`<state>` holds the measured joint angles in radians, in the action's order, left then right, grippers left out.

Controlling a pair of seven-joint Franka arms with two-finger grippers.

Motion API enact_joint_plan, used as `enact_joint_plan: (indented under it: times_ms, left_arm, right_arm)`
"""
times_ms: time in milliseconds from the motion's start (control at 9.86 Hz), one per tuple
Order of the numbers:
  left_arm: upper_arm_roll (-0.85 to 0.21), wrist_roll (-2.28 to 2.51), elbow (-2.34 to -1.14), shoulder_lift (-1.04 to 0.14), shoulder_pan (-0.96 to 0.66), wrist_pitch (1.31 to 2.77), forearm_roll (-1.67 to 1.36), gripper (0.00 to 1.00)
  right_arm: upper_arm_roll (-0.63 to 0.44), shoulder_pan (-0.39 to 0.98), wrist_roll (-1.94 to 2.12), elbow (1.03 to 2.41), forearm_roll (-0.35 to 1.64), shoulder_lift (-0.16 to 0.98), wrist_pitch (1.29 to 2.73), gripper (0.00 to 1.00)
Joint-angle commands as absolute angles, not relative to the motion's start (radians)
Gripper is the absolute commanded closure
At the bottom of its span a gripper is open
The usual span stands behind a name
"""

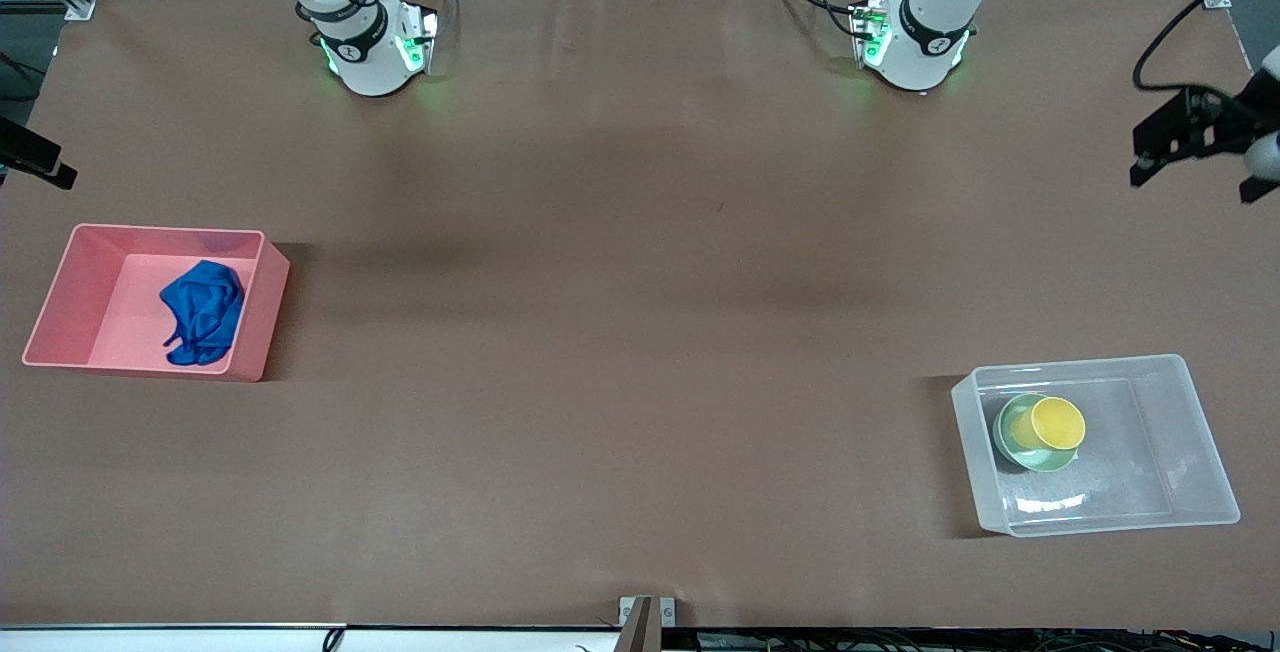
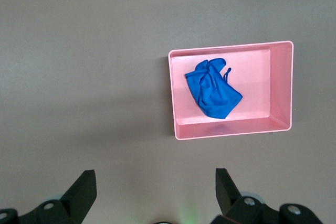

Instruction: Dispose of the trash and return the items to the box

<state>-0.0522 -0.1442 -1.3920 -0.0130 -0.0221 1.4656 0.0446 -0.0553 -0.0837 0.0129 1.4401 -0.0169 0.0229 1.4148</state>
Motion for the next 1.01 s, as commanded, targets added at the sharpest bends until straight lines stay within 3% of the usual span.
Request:
enact_joint_plan:
  times_ms: [0, 913]
  left_arm:
    - [-0.041, -0.072, -1.466, 0.003, -0.047, 1.462, 0.035, 0.0]
    - [-0.041, -0.023, -1.522, 0.0, -0.002, 1.541, -0.043, 0.0]
  right_arm:
    - [-0.055, -0.098, 0.018, 1.448, -0.008, 0.012, 1.424, 0.0]
    - [-0.051, -0.129, 0.008, 1.45, 0.031, 0.015, 1.414, 0.0]
